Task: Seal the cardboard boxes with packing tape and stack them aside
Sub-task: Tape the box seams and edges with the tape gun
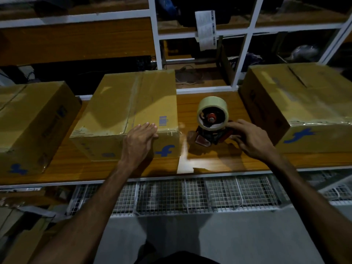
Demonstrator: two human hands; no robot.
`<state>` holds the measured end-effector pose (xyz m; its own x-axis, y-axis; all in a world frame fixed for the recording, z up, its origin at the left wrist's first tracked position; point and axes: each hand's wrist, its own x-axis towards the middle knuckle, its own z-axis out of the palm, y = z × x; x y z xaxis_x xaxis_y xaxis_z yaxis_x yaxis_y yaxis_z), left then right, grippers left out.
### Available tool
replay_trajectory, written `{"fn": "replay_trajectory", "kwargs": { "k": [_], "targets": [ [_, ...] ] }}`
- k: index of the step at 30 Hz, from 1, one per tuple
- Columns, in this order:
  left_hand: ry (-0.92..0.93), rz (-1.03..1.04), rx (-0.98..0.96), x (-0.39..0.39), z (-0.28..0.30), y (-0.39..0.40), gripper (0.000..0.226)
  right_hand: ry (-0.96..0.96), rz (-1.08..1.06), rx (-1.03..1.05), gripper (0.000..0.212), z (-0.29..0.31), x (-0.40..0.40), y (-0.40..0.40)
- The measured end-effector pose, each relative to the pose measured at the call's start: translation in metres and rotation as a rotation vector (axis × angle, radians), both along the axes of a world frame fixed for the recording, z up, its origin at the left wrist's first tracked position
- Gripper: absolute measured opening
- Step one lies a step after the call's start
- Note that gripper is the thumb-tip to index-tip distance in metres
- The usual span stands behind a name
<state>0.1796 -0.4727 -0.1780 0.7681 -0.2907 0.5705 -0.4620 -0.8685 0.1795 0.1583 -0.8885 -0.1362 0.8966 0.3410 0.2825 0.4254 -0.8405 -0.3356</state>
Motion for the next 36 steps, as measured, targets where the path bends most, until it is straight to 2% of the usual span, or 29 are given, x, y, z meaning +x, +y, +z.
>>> {"fn": "replay_trajectory", "kwargs": {
  "k": [8,12,17,19,22,26,30,32,36],
  "targets": [
    [0.035,0.03,-0.099,-0.004,-0.002,-0.006,0.033,-0.015,-0.1,-0.34,0.054,-0.002,-0.009,0.05],
    [0.075,0.038,-0.107,-0.005,0.0,-0.007,0.04,0.014,-0.138,-0.331,0.056,0.0,-0.003,0.068],
    [0.061,0.053,-0.106,-0.005,-0.001,-0.005,0.031,-0.01,-0.111,-0.407,0.058,-0.008,0.017,0.066],
    [0.064,0.06,-0.104,-0.005,-0.001,-0.004,0.031,0.054,-0.139,-0.444,0.056,-0.019,0.025,0.048],
    [0.06,0.06,-0.116,-0.004,-0.001,-0.005,0.03,0.16,-0.259,-0.233,0.052,-0.038,0.028,0.023],
    [0.095,0.066,-0.129,-0.005,0.0,-0.006,0.036,0.285,-0.373,0.35,0.046,-0.052,0.039,0.027],
    [0.107,0.079,-0.106,-0.008,0.002,-0.009,0.037,0.56,-0.496,0.772,0.048,-0.069,0.07,0.03],
    [0.085,0.089,-0.094,-0.011,0.002,-0.011,0.034,0.618,-0.542,0.856,0.046,-0.076,0.079,0.033],
    [0.063,0.102,-0.076,-0.012,0.002,-0.013,0.037,0.605,-0.601,0.928,0.04,-0.092,0.087,0.04]
  ]
}}
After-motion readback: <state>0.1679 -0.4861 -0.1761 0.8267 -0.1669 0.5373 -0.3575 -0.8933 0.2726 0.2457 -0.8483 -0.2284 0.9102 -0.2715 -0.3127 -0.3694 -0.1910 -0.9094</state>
